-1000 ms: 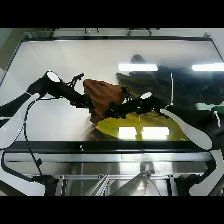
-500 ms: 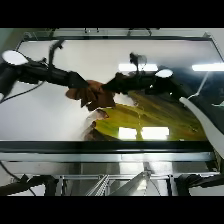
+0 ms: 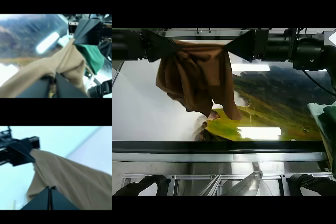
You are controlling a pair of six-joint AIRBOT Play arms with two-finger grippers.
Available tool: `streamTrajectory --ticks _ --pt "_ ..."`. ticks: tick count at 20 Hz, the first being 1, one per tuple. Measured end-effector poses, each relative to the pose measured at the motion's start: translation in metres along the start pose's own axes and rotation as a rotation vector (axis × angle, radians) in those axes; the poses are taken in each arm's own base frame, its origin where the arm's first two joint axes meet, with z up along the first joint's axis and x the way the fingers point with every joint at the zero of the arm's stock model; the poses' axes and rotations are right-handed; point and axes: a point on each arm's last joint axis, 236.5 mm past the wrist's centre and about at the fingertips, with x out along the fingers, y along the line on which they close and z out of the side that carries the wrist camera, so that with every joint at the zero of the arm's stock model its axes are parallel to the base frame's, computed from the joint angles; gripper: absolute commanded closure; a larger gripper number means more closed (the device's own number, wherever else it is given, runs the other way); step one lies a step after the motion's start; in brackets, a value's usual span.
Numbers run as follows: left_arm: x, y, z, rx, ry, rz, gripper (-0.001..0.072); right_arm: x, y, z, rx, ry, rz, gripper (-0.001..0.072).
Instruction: Fold the shirts.
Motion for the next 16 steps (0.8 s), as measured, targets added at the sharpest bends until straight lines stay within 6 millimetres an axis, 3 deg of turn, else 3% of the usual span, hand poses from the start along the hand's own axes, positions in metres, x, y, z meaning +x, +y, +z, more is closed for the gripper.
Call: streamTrajectory --ticks 1,2,6,10,14,16 --pt "0.005 0.011 -0.008 -0.036 0.014 -0.001 0.0236 0.0 -0.018 -0.006 0.004 0.027 -0.062 0.0251" --pt "0.011 0.022 -0.018 -0.075 0.035 -0.005 -0.0013 0.001 -0.036 -0.015 0.003 0.064 -0.12 0.0254" --pt "0.019 0.073 -0.06 -0.244 0.137 -0.029 -0.0009 -0.012 -0.106 -0.066 0.04 0.271 -0.356 0.0254" --pt "0.002 0.123 -0.131 -0.44 0.328 0.035 -0.0009 -0.041 -0.159 -0.143 0.149 0.511 -0.531 0.0253" --pt "0.001 0.136 -0.205 -0.624 0.438 0.073 -0.0009 -0.053 -0.197 -0.227 0.3 0.633 -0.603 0.0253" --pt "0.011 0.138 -0.238 -0.684 0.469 0.091 -0.0009 -0.053 -0.217 -0.253 0.35 0.643 -0.629 0.0253"
